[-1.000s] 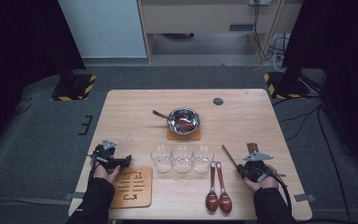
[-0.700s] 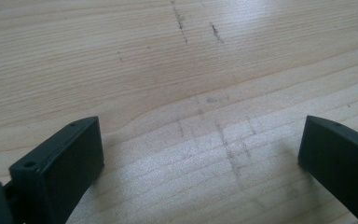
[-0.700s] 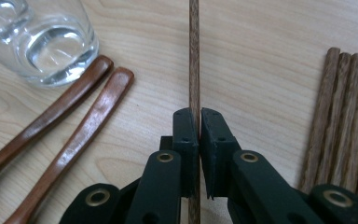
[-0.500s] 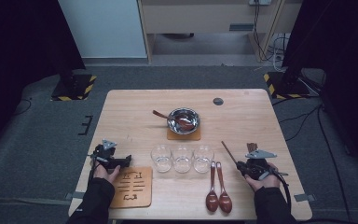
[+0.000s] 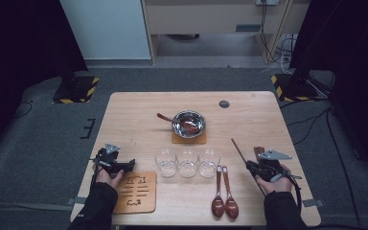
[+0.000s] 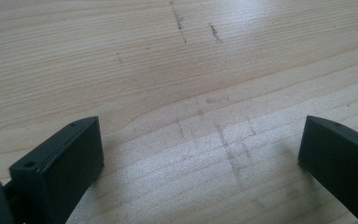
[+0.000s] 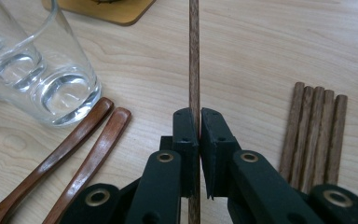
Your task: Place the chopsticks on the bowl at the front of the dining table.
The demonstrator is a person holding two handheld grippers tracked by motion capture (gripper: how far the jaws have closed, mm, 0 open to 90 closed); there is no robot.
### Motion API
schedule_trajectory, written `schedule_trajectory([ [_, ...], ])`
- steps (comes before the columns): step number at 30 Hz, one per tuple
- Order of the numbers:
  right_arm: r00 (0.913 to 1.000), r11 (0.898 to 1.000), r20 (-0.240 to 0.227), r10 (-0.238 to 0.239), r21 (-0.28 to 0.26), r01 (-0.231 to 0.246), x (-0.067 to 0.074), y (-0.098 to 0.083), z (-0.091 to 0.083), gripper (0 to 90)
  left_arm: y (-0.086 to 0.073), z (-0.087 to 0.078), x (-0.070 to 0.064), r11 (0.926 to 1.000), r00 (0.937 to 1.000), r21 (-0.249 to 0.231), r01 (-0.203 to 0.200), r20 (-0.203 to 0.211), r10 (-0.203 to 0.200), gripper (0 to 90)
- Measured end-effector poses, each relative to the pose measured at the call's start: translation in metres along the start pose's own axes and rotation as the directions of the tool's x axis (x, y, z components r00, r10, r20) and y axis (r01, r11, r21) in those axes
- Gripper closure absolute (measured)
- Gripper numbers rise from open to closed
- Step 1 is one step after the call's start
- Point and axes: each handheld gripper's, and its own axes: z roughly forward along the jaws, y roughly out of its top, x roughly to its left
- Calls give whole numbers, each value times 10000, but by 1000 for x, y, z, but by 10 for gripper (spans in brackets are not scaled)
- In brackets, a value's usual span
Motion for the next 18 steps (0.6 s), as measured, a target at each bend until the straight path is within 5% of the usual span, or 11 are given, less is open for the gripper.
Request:
schedule_trajectory([
  [18,9995,9972,-12,305,-688,-305,-5,13,-10,850,1,1,0,10000,10000,-2,11,-17,-11,0],
])
